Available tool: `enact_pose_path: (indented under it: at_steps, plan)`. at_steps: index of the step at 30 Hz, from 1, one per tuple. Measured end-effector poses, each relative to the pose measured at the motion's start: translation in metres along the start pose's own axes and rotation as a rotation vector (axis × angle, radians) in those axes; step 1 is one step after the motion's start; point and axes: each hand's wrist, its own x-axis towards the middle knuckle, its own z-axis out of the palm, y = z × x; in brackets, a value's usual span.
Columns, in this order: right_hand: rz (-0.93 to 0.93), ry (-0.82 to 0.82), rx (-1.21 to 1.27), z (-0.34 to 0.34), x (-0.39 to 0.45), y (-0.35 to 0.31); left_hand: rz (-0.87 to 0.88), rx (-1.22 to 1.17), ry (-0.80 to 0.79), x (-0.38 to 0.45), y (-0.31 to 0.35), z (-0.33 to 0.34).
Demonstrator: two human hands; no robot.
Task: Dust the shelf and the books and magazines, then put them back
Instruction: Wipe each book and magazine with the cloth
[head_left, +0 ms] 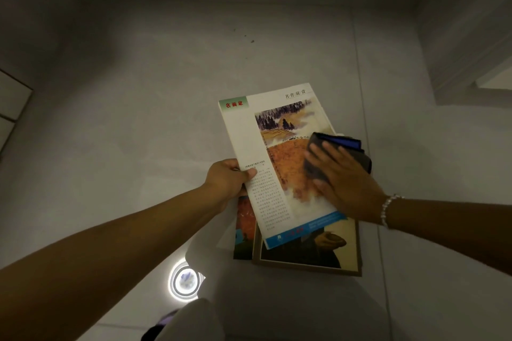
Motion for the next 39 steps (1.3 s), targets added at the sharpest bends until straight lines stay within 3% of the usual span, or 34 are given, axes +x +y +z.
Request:
enact_pose_path:
  at_steps: [4, 10, 16, 23, 28, 34, 39]
  plan:
    - [0.168, 0.060, 0.050, 0.003, 0.005, -0.016, 0.000, 0.003, 0.018, 0.001, -0.001, -0.001]
    - [-0.181, 0.021, -0.093, 0.008, -0.004, -0.024, 0.067, 0.139, 0.049, 0.004, -0.006, -0.011]
    - [0.248, 0.037, 0.072, -0.006, 0.028, -0.003, 0.106, 0.142, -0.016, 0.005, -0.007, -0.011]
    - [0.257, -0.062, 0.126, -0.014, 0.030, -0.005, -0.014, -0.157, -0.197, 0.010, 0.011, -0.011]
    - [0.386, 0.051, 0.462, -0.024, 0.040, -0.003, 0.054, -0.012, -0.180, 0.011, 0.019, -0.001]
    - [0.834, 0.197, 0.908, -0.079, 0.072, 0.003, 0.081, -0.058, -0.153, 0.009, 0.021, -0.014]
    - [0.838, 0.264, 1.122, -0.104, 0.096, 0.010, 0.156, 0.025, -0.238, 0.008, 0.036, -0.028]
